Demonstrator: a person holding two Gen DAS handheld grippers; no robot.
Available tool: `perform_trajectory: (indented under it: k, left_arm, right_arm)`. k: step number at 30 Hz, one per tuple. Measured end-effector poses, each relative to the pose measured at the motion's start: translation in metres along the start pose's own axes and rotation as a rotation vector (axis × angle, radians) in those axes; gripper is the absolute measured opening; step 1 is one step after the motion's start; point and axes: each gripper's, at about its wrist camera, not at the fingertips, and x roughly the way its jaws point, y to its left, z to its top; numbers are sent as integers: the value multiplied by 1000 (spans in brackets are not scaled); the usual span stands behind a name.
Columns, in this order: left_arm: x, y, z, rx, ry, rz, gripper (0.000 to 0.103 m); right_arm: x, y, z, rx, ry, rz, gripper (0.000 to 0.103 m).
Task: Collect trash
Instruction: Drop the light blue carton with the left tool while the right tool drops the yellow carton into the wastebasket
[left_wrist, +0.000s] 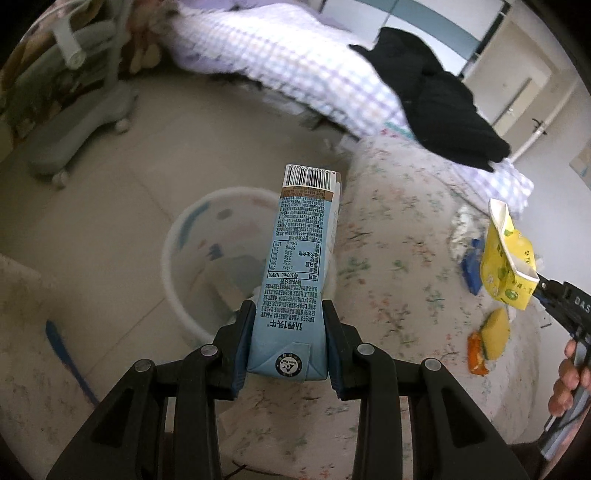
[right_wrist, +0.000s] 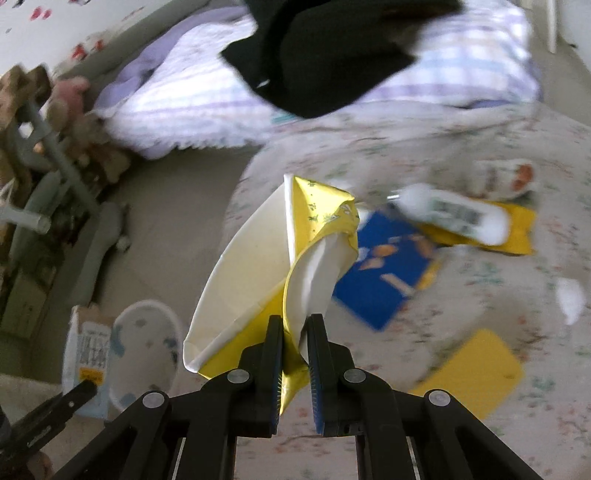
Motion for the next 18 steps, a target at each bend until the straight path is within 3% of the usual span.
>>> perform_trajectory:
  k: [5,7,8,9,18]
  left_arm:
    - [5,11,4,-9,-13,77,42]
    - [6,17,5,-37,-15,123,64]
    - [5,21,4,-45,-20,149,80]
    - [4,24,4,-49,-25,170,84]
    - [-14,47,-5,-33,-60,255,90]
  right_arm:
    - [22,33,-10,-58,42,25,11]
    - [32,45,-14,-75,57,35,11]
    - [37,51,-15,-83,65,42,11]
    - [42,57,-16,-89,71,48,11]
    - [83,105,-31,-141,141,97,12]
